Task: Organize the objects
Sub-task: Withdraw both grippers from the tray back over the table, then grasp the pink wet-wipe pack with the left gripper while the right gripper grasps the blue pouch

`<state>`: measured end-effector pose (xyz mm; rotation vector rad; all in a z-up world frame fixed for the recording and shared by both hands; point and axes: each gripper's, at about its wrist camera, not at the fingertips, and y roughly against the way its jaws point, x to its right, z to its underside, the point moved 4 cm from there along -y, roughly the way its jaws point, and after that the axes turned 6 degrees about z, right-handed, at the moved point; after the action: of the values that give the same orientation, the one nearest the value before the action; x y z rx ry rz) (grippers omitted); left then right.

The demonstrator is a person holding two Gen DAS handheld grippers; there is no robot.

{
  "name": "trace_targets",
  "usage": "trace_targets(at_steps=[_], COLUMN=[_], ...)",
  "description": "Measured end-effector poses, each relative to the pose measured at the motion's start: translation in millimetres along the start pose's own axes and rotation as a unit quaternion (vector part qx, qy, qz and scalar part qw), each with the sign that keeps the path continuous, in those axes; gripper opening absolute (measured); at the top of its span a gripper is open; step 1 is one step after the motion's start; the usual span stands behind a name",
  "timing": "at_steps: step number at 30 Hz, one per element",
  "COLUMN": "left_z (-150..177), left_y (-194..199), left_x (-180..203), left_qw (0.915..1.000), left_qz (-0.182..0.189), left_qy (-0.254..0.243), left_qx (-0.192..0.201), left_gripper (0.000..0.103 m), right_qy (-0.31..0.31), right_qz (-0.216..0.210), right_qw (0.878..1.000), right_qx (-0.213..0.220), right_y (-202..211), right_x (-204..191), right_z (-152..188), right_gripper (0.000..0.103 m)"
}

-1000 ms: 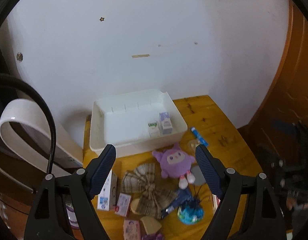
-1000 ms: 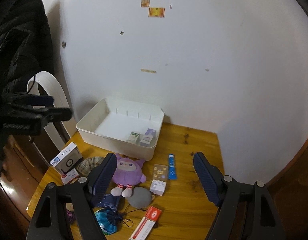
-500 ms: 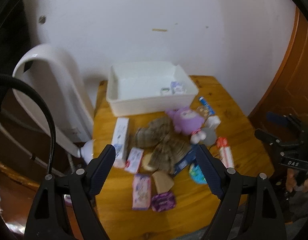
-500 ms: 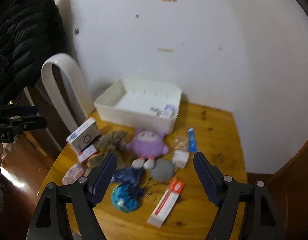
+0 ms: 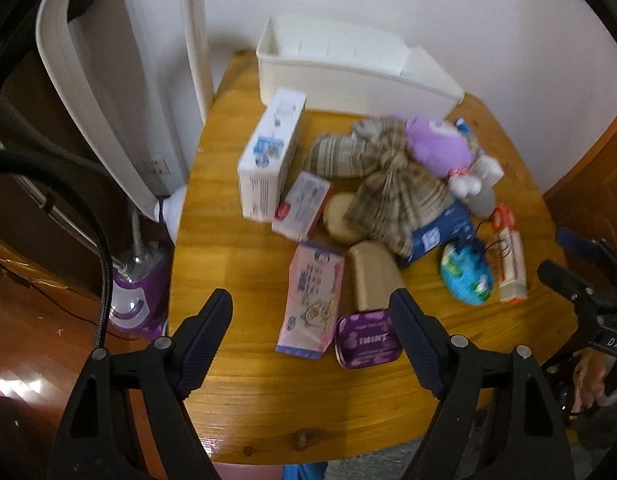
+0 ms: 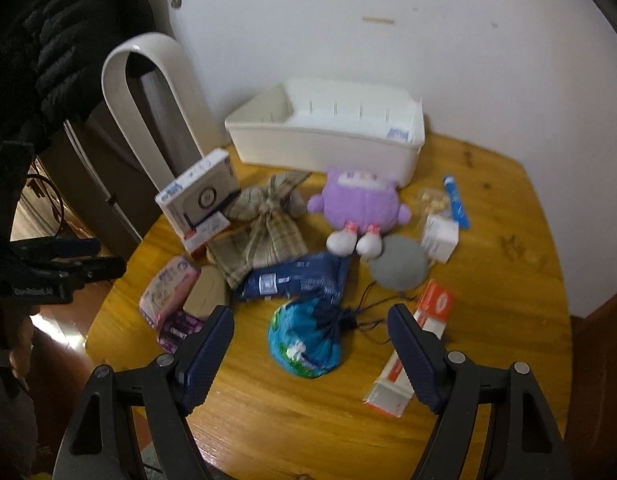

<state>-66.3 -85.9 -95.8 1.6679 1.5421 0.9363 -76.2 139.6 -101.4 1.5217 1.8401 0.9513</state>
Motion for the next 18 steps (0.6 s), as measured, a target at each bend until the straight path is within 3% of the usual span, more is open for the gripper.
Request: trace_targets(at_steps=[8, 18], left_z=[10, 11], left_y=[-36, -68], left_x=[-5, -13], left_qw=[0.999, 0.9962], left_qz=[-0.011, -0.015], left_qy=[-0.007, 0.002], left_qx=[-0.043, -0.086], left_gripper=[0.082, 0.072], right_qy=[-0.042, -0.037], right_qz=[-0.032, -0.02], right_qw=[0.997, 0.996], right_qx=[-0.047, -0.079], right_y=[-36, -64], right_x=[-6, -6], right_z=[20, 29], right_gripper=[0.08, 0.08])
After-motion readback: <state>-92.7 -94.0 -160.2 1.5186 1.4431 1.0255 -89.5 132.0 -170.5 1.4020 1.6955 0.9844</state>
